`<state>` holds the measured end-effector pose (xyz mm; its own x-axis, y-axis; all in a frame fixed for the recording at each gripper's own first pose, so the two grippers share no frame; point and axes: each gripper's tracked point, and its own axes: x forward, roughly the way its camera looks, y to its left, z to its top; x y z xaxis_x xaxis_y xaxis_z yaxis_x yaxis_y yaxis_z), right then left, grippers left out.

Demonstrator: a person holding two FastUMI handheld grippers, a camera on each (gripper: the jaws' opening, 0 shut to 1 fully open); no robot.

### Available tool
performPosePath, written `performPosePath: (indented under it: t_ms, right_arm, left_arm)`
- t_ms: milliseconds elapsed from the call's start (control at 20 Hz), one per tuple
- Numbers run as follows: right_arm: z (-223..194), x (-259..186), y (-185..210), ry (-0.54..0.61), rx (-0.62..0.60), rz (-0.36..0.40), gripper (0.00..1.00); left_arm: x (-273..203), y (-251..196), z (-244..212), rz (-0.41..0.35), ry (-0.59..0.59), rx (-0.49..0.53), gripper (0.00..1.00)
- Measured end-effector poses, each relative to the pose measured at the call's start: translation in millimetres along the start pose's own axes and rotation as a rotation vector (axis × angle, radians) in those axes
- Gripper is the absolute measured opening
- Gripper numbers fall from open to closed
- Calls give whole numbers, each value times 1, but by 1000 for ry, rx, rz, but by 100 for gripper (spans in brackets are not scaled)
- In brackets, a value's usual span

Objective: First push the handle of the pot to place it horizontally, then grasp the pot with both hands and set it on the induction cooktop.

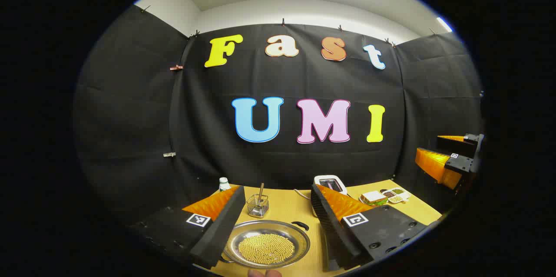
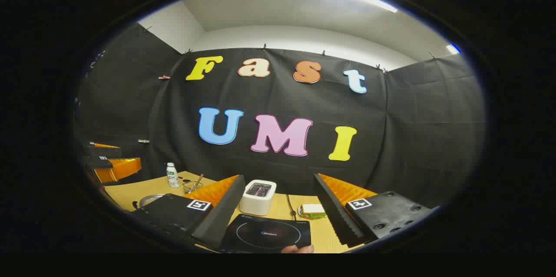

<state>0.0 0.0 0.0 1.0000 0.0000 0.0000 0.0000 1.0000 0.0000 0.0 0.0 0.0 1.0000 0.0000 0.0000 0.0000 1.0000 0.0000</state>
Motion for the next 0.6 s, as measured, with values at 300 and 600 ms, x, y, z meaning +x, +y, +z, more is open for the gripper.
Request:
performPosePath:
  t_ms: [300, 600]
  right_arm:
    - [2, -1, -6, -5, -11, -28, 98]
    - [10, -6, -6, -18, 0, -48, 98]
  left_arm:
    - [5, 24, -5, 15, 4, -15, 95]
    - [7, 38, -4, 24, -5, -17, 95]
